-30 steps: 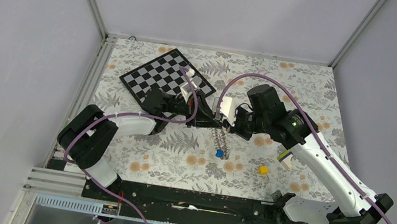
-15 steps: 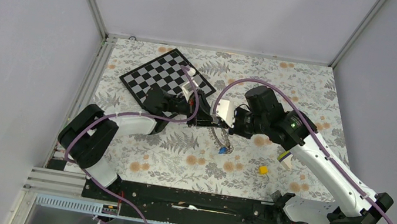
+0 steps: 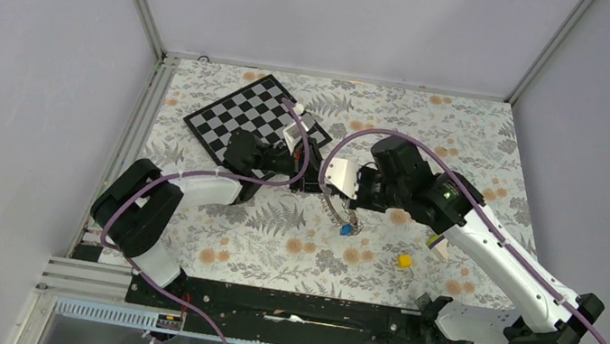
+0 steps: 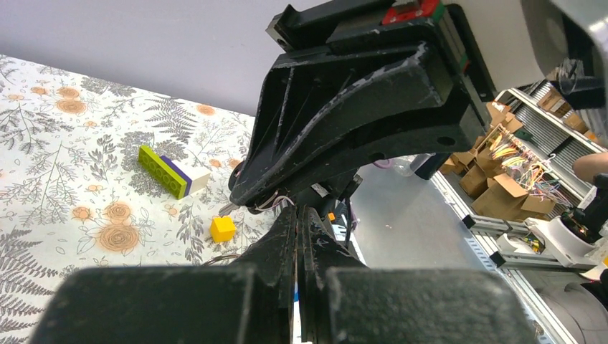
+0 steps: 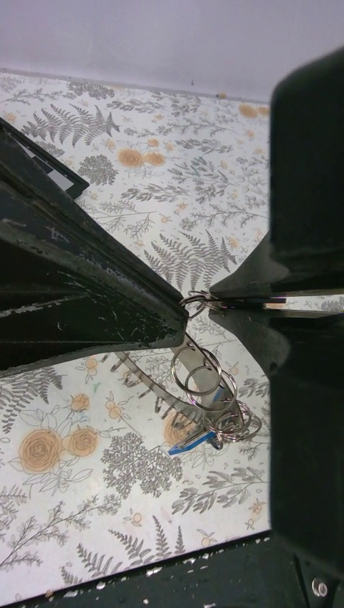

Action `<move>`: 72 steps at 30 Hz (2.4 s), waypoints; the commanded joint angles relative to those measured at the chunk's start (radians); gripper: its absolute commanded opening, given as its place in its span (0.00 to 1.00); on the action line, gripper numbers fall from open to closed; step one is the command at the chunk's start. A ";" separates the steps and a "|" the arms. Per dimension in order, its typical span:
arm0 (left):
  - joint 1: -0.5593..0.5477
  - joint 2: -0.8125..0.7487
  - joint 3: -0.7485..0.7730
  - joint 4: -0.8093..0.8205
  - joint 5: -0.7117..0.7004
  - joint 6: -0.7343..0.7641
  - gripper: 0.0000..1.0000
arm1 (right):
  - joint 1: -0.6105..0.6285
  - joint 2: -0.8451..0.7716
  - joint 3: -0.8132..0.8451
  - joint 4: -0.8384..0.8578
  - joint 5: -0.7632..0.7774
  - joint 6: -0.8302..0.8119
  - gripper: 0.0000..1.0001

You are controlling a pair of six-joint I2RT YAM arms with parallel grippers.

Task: Put the keys on the keyring

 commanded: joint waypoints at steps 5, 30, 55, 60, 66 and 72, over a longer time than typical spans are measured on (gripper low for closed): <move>-0.014 -0.002 0.048 -0.022 0.047 -0.005 0.00 | 0.032 0.000 0.034 0.061 0.170 -0.069 0.00; 0.003 0.015 0.084 -0.237 0.008 0.167 0.46 | 0.082 -0.002 -0.009 0.072 0.320 -0.150 0.00; 0.330 -0.224 0.157 -0.811 -0.247 0.561 0.82 | 0.205 0.178 0.076 0.059 0.272 -0.081 0.00; 0.349 -0.228 0.200 -0.915 -0.264 0.620 0.82 | 0.205 0.164 -0.024 0.088 0.246 -0.057 0.00; 0.350 -0.212 0.244 -1.024 -0.214 0.752 0.82 | 0.205 0.116 -0.258 0.121 0.259 -0.017 0.00; 0.350 -0.204 0.262 -1.128 -0.235 0.872 0.82 | 0.200 0.058 -0.419 0.131 0.278 0.013 0.00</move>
